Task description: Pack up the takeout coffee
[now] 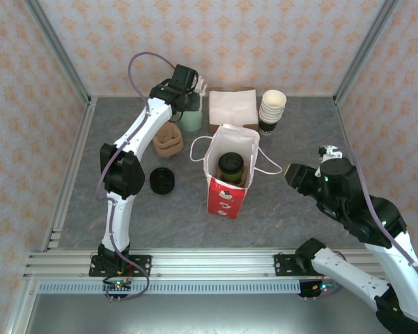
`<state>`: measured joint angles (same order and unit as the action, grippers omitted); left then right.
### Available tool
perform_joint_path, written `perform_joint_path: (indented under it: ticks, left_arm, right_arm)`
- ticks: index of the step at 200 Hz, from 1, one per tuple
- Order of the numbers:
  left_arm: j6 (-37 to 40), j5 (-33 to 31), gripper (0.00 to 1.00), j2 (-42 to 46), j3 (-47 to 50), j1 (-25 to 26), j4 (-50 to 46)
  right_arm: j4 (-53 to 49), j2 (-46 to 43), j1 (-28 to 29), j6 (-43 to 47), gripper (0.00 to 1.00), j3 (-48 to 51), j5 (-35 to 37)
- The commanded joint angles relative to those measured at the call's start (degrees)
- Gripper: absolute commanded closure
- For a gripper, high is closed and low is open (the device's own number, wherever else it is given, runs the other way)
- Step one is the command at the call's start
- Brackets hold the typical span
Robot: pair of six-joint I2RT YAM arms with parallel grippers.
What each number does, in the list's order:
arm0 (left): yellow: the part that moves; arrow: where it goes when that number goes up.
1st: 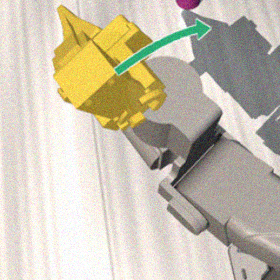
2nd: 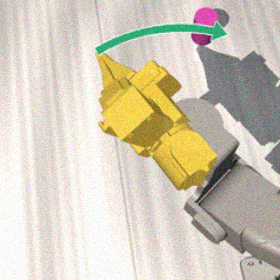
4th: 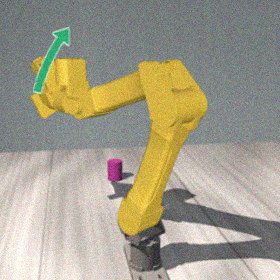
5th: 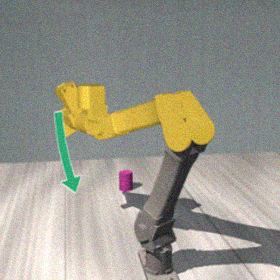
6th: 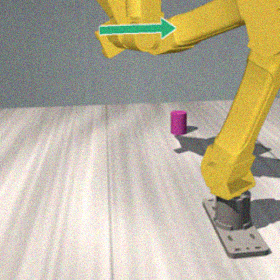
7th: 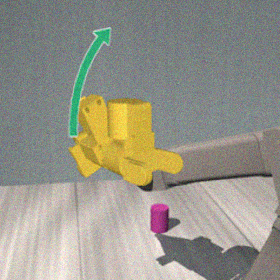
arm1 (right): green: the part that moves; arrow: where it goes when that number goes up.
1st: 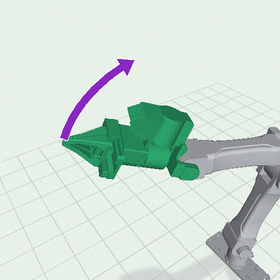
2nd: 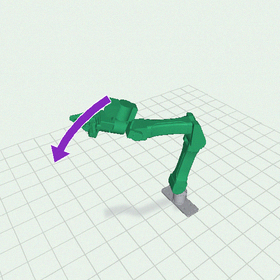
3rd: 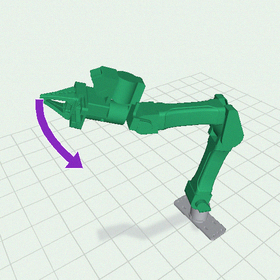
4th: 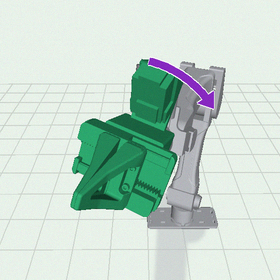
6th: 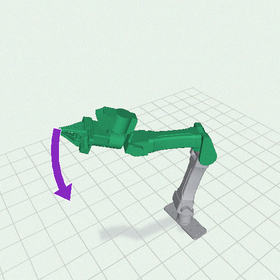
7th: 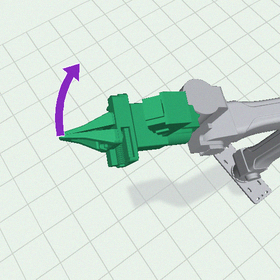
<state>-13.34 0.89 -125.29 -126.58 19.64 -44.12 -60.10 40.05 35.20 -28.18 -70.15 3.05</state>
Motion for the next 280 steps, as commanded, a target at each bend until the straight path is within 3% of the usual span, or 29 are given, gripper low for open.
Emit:
perform_joint_path:
  ticks: [1, 44, 280]
  left_arm:
    - [1.61, -1.09, 0.58, 1.5, -0.86, -0.83, -0.49]
    - [1.74, -1.75, 0.65, -0.29, -3.4, -1.41, -1.89]
    - [1.48, -5.59, 0.75, -5.7, -8.91, -1.98, -4.44]
  right_arm:
    - [0.86, 0.68, -0.36, 1.37, 0.52, -1.9, 1.36]
    - [0.68, 1.35, -0.37, 1.49, 0.52, -2.47, 1.24]
    - [1.12, 1.56, -0.39, 1.61, 0.52, -3.72, 2.66]
